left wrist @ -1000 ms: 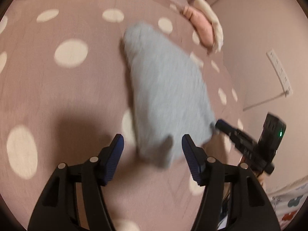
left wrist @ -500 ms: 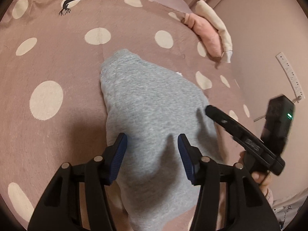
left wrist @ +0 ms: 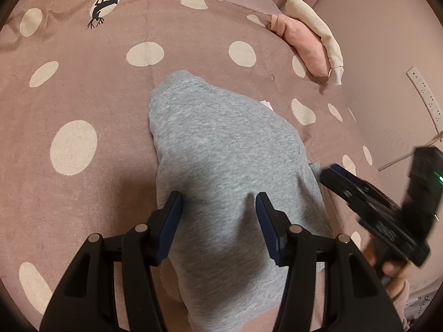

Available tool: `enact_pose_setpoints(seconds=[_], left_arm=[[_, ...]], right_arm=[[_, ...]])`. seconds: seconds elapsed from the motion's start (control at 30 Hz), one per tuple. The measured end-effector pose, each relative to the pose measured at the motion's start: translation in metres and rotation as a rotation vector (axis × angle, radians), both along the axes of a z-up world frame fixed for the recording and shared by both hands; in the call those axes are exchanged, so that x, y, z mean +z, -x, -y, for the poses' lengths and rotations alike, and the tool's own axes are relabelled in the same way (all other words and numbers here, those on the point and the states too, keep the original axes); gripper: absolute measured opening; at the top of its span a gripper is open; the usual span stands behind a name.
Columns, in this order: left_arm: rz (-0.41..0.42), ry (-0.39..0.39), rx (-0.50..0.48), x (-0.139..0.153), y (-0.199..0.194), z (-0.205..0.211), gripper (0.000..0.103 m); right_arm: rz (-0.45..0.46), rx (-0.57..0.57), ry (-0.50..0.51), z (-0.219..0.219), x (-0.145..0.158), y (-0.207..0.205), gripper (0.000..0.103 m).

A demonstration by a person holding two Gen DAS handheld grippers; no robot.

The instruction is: Fold small clothes

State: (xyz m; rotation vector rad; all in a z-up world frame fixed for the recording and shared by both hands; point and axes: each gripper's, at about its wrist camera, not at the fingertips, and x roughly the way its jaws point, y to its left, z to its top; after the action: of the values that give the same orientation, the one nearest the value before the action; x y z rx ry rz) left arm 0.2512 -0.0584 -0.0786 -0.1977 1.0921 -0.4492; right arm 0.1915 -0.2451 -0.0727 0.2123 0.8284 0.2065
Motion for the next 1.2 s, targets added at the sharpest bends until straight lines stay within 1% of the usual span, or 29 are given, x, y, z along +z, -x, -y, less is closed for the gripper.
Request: enact_pose_setpoints(seconds=[0.1,0.17,0.2,0.27,0.3,0.33,0.4,0.53,0.63,0.73,0.83,0.97,1.03,1.1,1.2], left_arm=[[0.005,-0.009,0.002,0.001,0.001,0.002,0.055],[0.011,-0.016,0.0,0.001,0.002,0.003,0.055],[0.013,-0.019,-0.002,0.001,0.003,0.003,0.055],[0.016,-0.018,-0.004,0.002,0.005,0.003,0.056],[0.015,-0.01,-0.007,0.002,0.005,0.001,0.056],[0.015,-0.005,-0.009,0.003,0.007,0.0,0.056],[0.023,-0.017,-0.008,0.004,0.01,-0.004,0.056],[0.015,-0.017,-0.001,0.003,0.015,-0.009,0.056],[0.016,-0.034,-0.007,0.001,0.02,-0.008,0.056],[0.01,-0.05,-0.01,-0.004,0.024,-0.007,0.057],[0.011,-0.058,-0.016,-0.007,0.03,-0.005,0.059],[0.027,-0.091,-0.028,-0.007,0.037,-0.001,0.06],[0.027,-0.1,-0.031,-0.007,0.039,0.0,0.061],[0.017,-0.096,-0.032,-0.009,0.041,0.0,0.063],[0.007,-0.093,-0.034,-0.011,0.045,0.0,0.064]], right_arm=[[0.031,0.052,0.021,-0.006,0.009,0.018,0.053],[0.013,0.088,0.041,-0.013,0.006,0.027,0.052],[-0.004,0.097,0.053,-0.015,0.001,0.028,0.052],[-0.074,0.098,0.103,-0.017,-0.019,0.026,0.052],[-0.129,0.09,0.14,-0.017,-0.033,0.023,0.052],[-0.15,0.091,0.147,-0.016,-0.041,0.022,0.052],[-0.108,0.092,0.137,-0.013,-0.042,0.029,0.052],[-0.105,0.08,0.118,-0.009,-0.036,0.037,0.052],[-0.074,0.076,0.12,-0.006,-0.025,0.046,0.052],[-0.058,0.07,0.109,-0.005,-0.02,0.053,0.052],[-0.1,0.039,0.122,-0.002,-0.031,0.055,0.052],[-0.136,0.022,0.072,0.005,-0.043,0.056,0.053],[-0.145,0.008,0.042,0.008,-0.045,0.057,0.053],[-0.149,0.0,0.032,0.009,-0.044,0.058,0.053],[-0.136,-0.006,0.027,0.008,-0.04,0.061,0.053]])
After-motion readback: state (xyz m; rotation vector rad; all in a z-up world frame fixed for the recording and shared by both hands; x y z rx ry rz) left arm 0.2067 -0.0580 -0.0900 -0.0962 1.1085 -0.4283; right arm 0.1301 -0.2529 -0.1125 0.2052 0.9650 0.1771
